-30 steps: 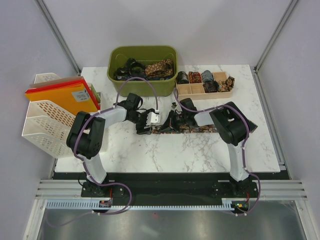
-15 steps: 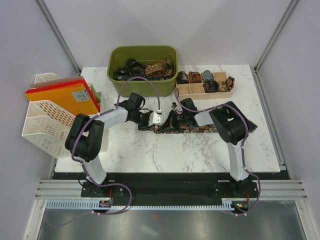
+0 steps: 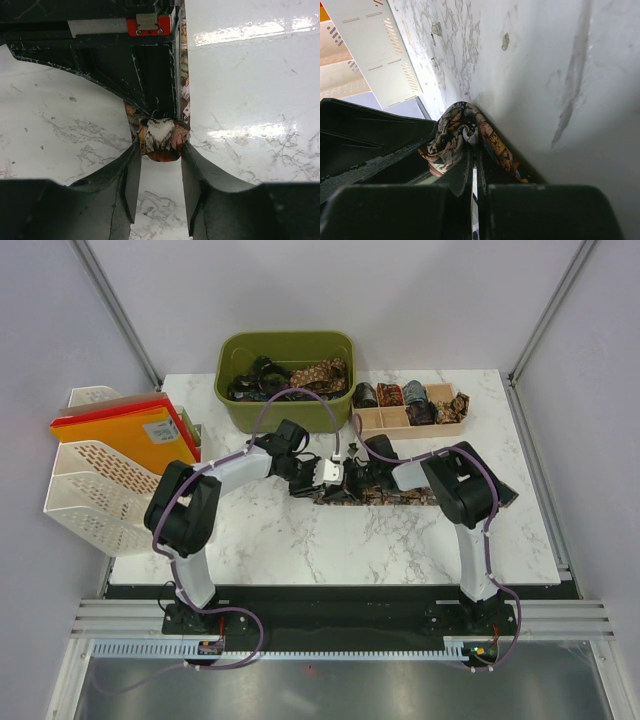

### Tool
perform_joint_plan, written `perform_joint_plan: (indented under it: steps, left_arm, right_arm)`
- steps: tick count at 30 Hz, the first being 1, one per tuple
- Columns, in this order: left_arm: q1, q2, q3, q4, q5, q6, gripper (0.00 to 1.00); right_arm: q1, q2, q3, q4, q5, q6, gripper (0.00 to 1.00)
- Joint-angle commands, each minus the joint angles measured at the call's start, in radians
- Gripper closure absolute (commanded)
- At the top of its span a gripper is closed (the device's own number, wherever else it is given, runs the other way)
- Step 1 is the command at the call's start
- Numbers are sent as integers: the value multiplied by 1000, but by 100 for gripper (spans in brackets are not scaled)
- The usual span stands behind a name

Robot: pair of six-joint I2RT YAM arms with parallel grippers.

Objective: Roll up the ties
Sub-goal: Roll the tie at the center of the board.

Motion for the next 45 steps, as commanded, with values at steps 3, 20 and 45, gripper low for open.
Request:
perform_joint_plan:
  steps: [3,20,45]
  left_arm:
    - [-49,25,38,1,68,-24,51]
    - [-53,-122,-124,108,29,-191,64]
    - [-133,99,-18,-36,-177,-262,62]
  right_arm:
    - [20,62,-9,-10,88,-17,100]
    - [82,85,5,15,35,-29,100]
    - [48,13,24,24,-59,4,70]
